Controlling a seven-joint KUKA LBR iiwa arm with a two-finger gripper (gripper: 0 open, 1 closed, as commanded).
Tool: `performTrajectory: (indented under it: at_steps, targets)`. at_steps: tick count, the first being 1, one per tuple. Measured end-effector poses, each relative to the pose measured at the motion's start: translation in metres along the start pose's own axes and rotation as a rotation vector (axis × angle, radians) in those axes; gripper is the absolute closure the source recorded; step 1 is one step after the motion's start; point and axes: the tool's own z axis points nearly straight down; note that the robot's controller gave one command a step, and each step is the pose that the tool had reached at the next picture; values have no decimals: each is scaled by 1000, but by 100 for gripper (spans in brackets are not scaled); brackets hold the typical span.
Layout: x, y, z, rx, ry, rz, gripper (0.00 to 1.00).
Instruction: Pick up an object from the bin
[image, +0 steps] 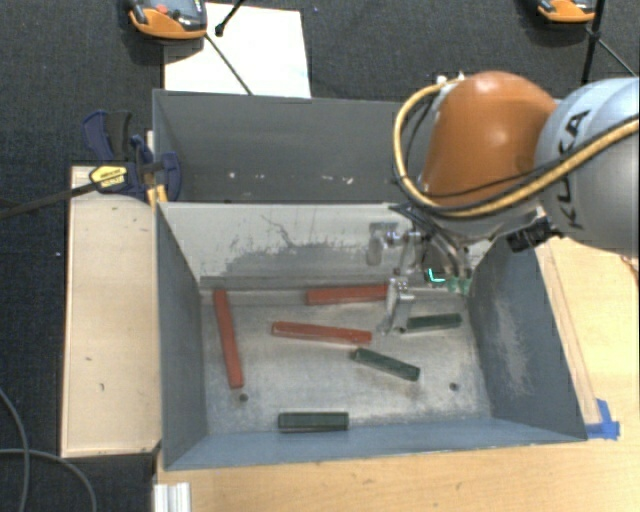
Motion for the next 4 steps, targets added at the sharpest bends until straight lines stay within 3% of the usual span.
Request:
performTrajectory:
  at_steps: [1, 2, 3, 4]
  targets:
    - [-1, 0, -5, -1, -8, 2, 0]
    - [5, 7, 49, -1, -14, -8, 0]
    - [25, 24, 86, 0, -5, -137, 0]
    - [0, 8, 128, 0, -11, -140, 0]
